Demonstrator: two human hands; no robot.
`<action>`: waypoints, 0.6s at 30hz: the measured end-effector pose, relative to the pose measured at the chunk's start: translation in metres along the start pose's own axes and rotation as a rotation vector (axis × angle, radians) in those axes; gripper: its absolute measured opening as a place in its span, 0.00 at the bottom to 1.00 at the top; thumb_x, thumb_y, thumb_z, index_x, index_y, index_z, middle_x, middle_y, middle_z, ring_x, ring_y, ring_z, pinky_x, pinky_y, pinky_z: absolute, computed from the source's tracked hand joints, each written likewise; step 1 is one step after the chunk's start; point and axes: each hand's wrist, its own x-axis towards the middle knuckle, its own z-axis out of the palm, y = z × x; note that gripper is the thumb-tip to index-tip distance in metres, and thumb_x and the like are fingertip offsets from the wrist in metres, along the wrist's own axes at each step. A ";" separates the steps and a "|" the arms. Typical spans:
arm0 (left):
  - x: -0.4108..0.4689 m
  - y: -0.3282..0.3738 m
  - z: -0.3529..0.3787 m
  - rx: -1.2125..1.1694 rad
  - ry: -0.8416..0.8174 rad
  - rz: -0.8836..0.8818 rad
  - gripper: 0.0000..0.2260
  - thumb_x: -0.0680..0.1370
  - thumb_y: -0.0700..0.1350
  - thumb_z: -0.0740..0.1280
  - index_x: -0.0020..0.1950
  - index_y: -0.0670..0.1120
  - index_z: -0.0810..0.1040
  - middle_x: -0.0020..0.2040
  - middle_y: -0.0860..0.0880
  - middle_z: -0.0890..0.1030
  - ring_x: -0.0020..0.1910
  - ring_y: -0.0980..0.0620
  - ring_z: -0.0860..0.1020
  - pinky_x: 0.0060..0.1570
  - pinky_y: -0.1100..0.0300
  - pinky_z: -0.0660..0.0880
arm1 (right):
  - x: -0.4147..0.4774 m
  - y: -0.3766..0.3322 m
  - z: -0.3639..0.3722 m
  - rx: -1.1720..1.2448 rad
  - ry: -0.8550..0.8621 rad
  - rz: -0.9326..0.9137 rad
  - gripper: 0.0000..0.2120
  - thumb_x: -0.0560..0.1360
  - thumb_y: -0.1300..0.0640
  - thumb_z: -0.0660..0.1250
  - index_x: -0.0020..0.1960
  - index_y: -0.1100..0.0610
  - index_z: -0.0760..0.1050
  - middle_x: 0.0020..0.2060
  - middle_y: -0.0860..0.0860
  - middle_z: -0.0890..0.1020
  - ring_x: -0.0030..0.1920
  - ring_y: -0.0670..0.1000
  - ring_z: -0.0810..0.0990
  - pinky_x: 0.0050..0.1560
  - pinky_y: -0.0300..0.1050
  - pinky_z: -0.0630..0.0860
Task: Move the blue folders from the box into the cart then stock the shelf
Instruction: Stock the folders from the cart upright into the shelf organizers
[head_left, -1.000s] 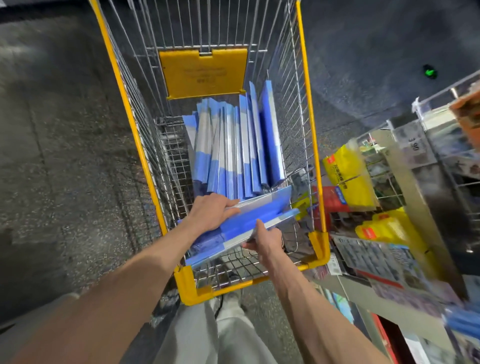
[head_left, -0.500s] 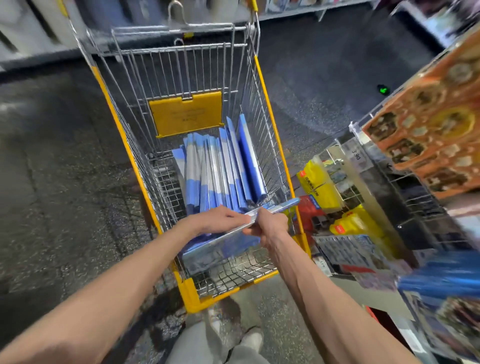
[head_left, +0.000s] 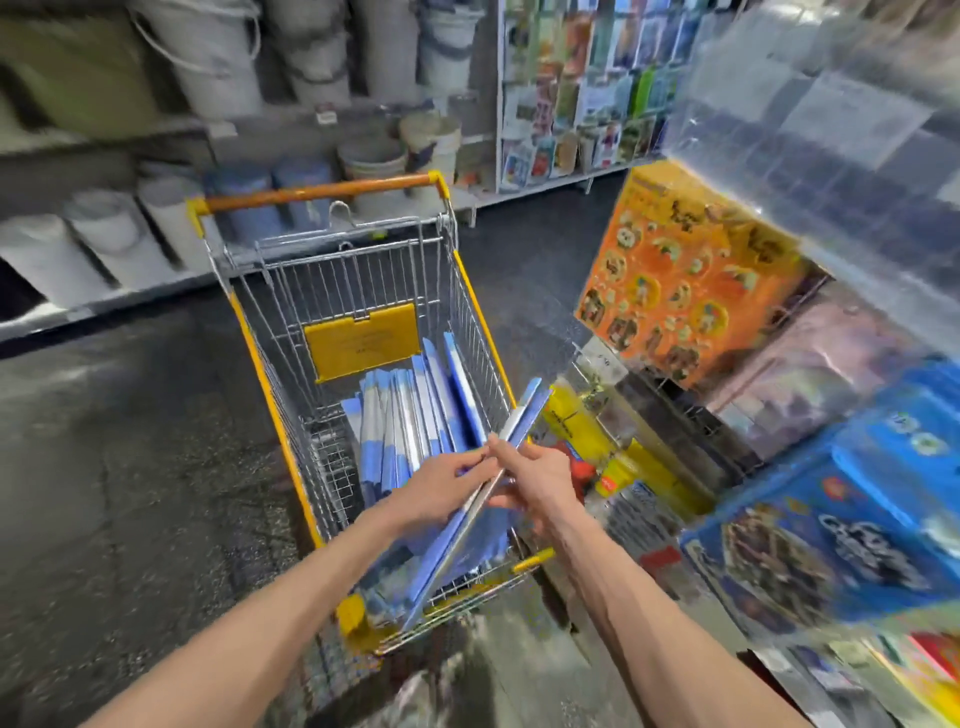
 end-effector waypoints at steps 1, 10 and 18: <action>-0.008 0.012 0.004 0.030 0.036 0.021 0.19 0.82 0.62 0.60 0.71 0.59 0.76 0.61 0.60 0.81 0.60 0.62 0.77 0.53 0.76 0.70 | -0.009 -0.004 -0.007 -0.015 -0.017 -0.028 0.25 0.68 0.46 0.79 0.49 0.67 0.78 0.39 0.64 0.81 0.37 0.57 0.82 0.31 0.52 0.82; -0.068 0.067 0.029 0.163 0.247 0.145 0.33 0.74 0.77 0.51 0.78 0.71 0.52 0.54 0.51 0.82 0.48 0.47 0.84 0.57 0.46 0.78 | -0.093 -0.047 -0.055 -0.063 -0.209 -0.264 0.17 0.79 0.51 0.69 0.40 0.59 0.67 0.31 0.59 0.75 0.30 0.55 0.81 0.27 0.44 0.78; -0.123 0.109 0.016 0.199 0.350 0.332 0.27 0.82 0.64 0.53 0.79 0.69 0.46 0.31 0.45 0.73 0.26 0.58 0.65 0.32 0.61 0.65 | -0.149 -0.091 -0.061 -0.050 -0.352 -0.420 0.22 0.79 0.49 0.68 0.54 0.71 0.77 0.40 0.64 0.83 0.35 0.56 0.84 0.30 0.45 0.79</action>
